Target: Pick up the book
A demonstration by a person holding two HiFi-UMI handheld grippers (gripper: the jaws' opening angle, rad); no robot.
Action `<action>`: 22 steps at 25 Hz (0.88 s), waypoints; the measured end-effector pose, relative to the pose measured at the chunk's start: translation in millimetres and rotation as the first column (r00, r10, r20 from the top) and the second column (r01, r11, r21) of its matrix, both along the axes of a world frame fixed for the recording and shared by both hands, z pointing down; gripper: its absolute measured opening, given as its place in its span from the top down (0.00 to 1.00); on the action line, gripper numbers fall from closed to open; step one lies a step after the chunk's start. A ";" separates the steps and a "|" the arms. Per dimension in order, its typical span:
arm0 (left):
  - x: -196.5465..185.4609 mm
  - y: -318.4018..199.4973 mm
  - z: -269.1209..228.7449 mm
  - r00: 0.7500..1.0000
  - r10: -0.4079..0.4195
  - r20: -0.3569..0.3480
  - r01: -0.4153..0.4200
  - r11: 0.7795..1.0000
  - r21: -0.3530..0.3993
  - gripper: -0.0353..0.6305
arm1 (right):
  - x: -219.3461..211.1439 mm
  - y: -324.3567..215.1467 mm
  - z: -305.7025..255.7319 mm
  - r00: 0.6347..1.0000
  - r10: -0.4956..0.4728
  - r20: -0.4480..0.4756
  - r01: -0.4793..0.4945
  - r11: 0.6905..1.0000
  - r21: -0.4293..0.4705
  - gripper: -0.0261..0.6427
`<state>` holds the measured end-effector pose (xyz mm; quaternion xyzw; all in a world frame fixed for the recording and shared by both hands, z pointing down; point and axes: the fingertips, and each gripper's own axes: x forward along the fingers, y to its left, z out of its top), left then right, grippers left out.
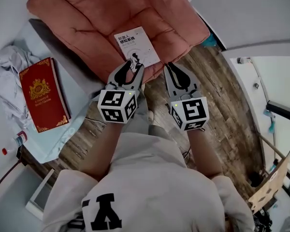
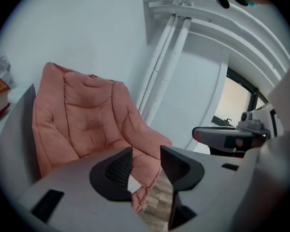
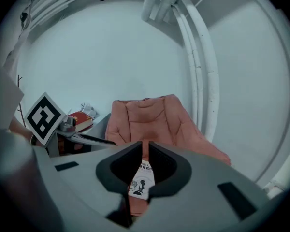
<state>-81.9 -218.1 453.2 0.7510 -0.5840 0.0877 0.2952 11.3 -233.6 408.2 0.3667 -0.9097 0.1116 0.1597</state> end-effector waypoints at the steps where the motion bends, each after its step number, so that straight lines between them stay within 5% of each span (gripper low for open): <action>1: -1.6 -7.0 8.9 1.000 -0.006 -0.012 0.005 1.000 -0.014 0.70 | -4.1 -7.3 11.7 1.000 -0.015 -0.008 0.014 1.000 -0.024 0.89; 3: -3.5 -20.1 27.1 0.999 -0.017 -0.043 0.015 0.999 -0.043 0.68 | -11.2 -21.6 36.1 0.999 -0.046 -0.028 0.044 0.996 -0.075 0.75; 9: -7.5 -49.2 78.4 0.985 -0.060 -0.162 0.036 0.988 -0.149 0.59 | -24.0 -61.0 97.6 0.996 -0.071 -0.056 0.060 0.982 -0.180 0.74; 22: -45.4 -83.0 158.1 0.962 -0.219 -0.160 0.163 0.939 -0.304 0.53 | -51.8 -102.8 196.1 0.992 -0.089 -0.091 0.055 0.945 -0.324 0.70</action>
